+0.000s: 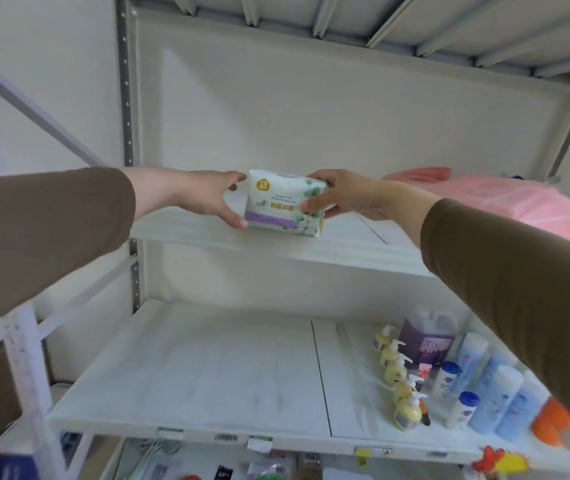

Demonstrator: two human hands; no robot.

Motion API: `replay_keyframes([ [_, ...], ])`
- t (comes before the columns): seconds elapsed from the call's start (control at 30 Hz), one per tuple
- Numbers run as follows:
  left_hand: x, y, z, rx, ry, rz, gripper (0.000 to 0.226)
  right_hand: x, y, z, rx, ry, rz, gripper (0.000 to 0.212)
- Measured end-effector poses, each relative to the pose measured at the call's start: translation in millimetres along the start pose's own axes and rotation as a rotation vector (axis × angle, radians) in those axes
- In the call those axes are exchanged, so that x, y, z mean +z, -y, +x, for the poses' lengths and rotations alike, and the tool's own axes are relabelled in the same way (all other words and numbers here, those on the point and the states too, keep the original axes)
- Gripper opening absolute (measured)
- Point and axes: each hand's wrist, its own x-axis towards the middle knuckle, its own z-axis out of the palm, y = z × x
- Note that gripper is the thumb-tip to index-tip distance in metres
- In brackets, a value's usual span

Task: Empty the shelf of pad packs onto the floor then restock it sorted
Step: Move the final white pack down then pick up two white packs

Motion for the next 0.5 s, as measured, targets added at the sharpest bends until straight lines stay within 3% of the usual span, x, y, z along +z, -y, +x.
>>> replay_keyframes([
  [0.2,42.1,13.4,-88.2,0.041,-0.09,0.102,0.106,74.1,-18.7,-56.9,-0.004,0.025,0.094,0.058],
  [0.5,151.7,71.0,-178.1,0.0,0.04,0.065,0.111,222.9,-88.5,-96.9,0.153,0.089,0.131,0.065],
])
